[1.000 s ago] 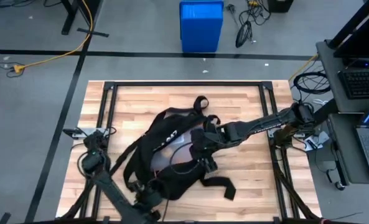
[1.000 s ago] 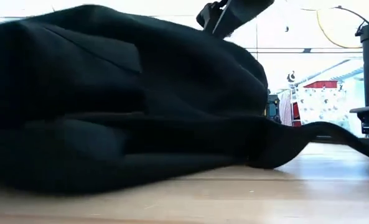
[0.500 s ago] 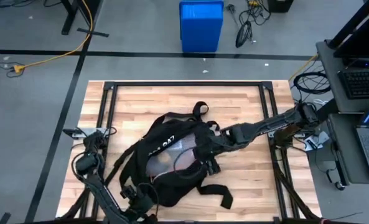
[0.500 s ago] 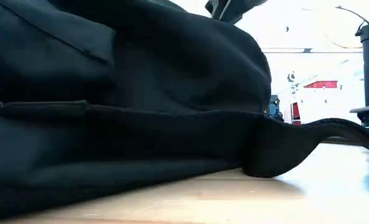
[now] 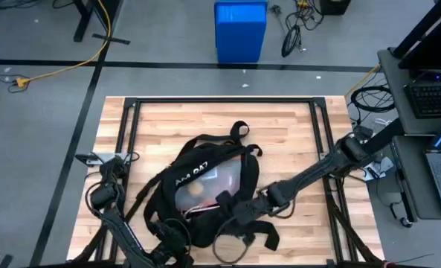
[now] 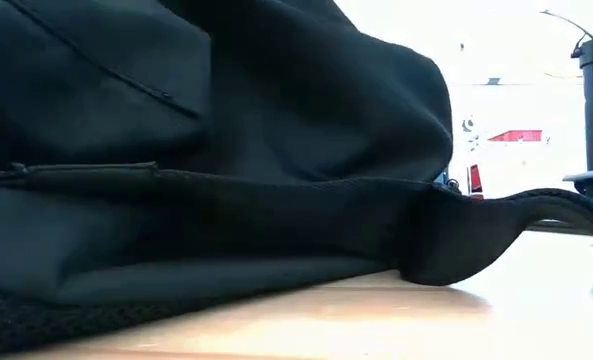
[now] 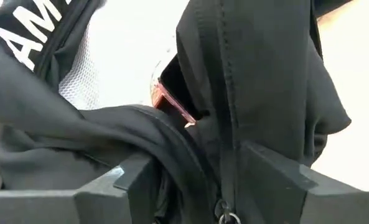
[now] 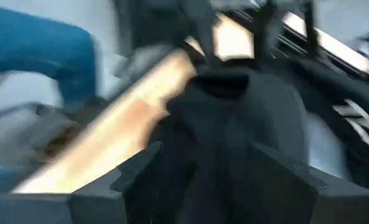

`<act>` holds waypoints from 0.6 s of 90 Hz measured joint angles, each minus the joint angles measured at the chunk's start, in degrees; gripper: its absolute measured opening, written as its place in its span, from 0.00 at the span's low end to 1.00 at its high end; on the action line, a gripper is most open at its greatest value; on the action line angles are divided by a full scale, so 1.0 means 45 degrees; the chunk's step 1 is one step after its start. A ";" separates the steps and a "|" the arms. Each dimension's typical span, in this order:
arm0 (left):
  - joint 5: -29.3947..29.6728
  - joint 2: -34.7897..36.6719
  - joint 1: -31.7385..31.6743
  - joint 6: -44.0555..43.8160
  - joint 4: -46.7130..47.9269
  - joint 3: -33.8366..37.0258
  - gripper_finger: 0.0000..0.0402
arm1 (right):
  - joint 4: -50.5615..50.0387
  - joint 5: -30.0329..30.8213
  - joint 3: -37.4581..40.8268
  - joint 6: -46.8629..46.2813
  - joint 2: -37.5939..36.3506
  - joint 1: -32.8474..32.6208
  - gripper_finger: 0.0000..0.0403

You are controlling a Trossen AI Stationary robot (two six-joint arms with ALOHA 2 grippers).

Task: Unpack backpack
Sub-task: Close the black backpack

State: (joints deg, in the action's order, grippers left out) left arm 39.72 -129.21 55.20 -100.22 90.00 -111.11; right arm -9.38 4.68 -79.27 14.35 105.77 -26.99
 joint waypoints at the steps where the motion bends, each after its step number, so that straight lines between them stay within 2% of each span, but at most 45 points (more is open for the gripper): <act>1: 0.0026 0.0000 0.0000 0.0000 0.0004 0.0000 0.51 | 0.0043 0.0180 0.0001 0.0002 0.0073 0.0011 0.55; 15: 0.0297 0.0019 -0.0005 0.0000 0.0009 0.0000 0.50 | 0.0449 0.2330 0.0001 0.0275 0.0976 0.0450 0.55; 22: 0.0297 0.0019 -0.0005 0.0000 0.0005 0.0000 0.50 | 0.0610 0.2751 0.0001 0.0526 0.1345 0.0927 0.55; 31: 0.0450 0.0292 0.0004 -0.0413 0.0001 0.0000 0.50 | 0.0537 0.2531 0.0001 0.0458 0.1791 0.1690 0.55; 44: 0.1913 0.1528 0.0097 -0.0665 0.0038 -0.0015 0.50 | 0.0525 0.1490 0.0006 -0.0270 0.2128 0.2446 0.55; 54: 0.1968 0.2254 0.0185 -0.0328 0.0004 -0.0019 0.49 | 0.0616 0.1435 0.0006 -0.0289 0.2072 0.2623 0.55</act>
State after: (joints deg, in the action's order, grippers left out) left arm 48.58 -119.07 56.03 -101.70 90.01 -111.20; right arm -6.61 11.14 -79.24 13.06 115.10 -15.19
